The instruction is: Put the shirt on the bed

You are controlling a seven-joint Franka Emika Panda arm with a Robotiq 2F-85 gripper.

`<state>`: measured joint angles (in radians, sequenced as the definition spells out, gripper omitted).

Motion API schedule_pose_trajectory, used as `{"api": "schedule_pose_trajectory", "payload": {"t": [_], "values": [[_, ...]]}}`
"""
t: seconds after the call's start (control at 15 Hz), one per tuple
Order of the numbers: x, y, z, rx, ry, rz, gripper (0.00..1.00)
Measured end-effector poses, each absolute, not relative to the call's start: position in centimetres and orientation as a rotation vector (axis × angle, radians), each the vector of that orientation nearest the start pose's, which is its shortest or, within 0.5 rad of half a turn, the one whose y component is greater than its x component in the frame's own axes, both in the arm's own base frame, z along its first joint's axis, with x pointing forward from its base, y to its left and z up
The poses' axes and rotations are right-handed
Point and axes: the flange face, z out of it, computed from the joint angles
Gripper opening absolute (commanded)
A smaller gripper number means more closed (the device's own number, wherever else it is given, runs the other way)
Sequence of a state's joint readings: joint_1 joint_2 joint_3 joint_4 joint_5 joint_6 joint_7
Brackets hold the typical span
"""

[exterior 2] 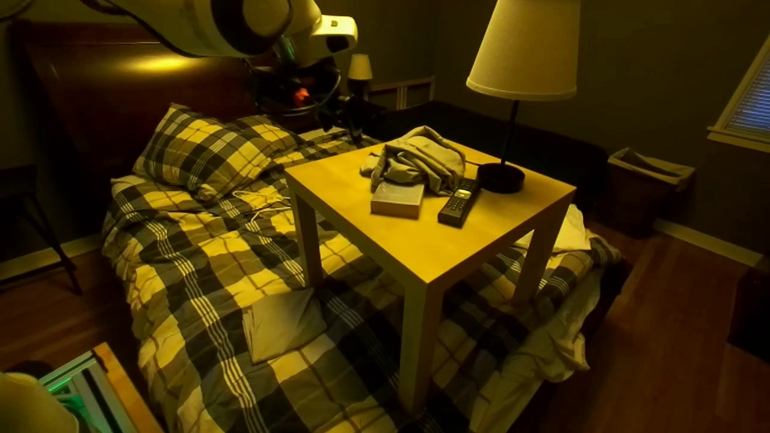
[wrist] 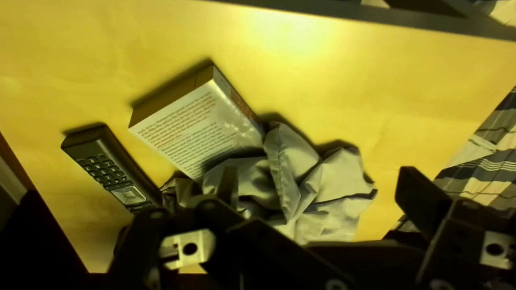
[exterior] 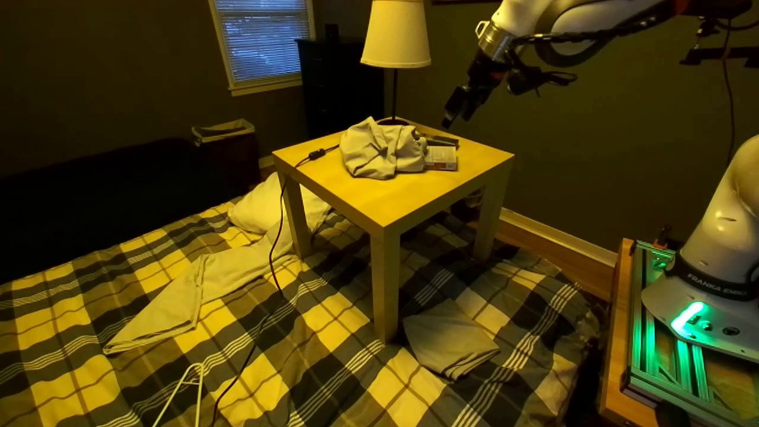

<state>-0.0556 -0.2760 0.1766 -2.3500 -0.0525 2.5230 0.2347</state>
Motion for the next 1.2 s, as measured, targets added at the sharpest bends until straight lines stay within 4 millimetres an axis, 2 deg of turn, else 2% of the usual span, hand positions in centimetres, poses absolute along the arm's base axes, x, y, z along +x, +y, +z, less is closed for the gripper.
{"api": "schedule_pose_trajectory", "payload": {"t": [0.47,0.8,0.87,0.93,1.2], "values": [[58.9,2.9,44.1,-3.092,0.346,-0.799,1.0],[63.7,2.4,41.6,-3.057,0.527,-0.821,1.0],[64.4,2.5,41.2,-3.049,0.557,-0.822,0.75],[65.0,2.7,40.8,-3.044,0.58,-0.821,0.74],[66.3,3.9,39.4,-3.037,0.608,-0.812,0.42]]}}
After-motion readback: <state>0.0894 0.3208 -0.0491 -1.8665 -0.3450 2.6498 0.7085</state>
